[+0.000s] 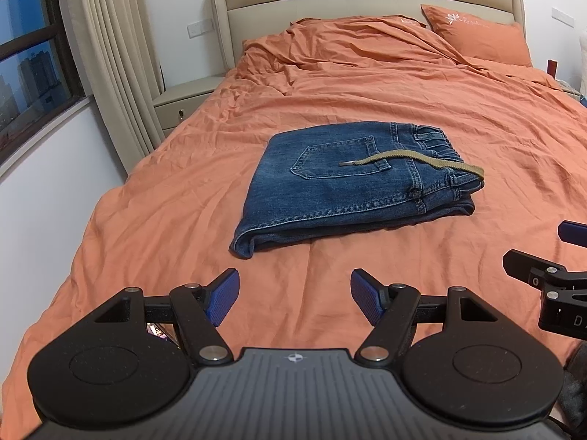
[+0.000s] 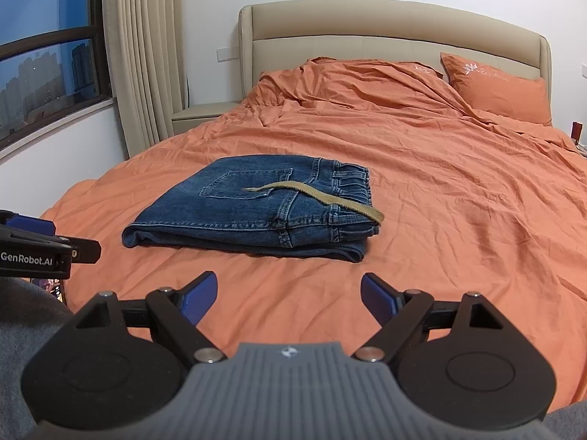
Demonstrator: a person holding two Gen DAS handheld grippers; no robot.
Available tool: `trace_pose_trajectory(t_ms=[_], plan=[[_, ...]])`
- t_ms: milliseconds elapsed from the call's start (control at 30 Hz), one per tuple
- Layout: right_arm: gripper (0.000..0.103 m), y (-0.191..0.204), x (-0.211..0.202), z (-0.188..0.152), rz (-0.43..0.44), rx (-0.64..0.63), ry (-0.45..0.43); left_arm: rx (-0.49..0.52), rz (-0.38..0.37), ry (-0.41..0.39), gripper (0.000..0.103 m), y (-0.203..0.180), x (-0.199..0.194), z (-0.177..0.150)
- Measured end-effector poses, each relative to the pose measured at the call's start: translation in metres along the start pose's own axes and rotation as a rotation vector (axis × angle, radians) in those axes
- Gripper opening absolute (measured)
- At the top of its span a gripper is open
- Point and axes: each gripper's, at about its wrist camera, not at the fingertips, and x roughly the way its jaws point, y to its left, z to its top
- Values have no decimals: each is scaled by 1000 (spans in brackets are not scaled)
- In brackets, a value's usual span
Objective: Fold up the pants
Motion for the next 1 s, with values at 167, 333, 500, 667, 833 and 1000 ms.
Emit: trace_pose_trajectory(t_ms=[167,333,500,667,833,1000], plan=[[82,0,0,0,0,-1,-1,-1,-1,0,81,-1,0,0],[82,1,0,0,0,-2,0,1,-1,-1,81,-1,0,0],[82,0,0,-1,0,-4,-3,1,-2,-1,81,-1,0,0],[82,1,0,-1,0,-4,-3,1,-2,-1,81,-2,0,0],[82,1,0,-1,0,-4,-3,3,-1,-1,81,-2,0,-1],[82,1,-1,-1,1,-4,-2,13,-1,-3,81,-2,0,0]])
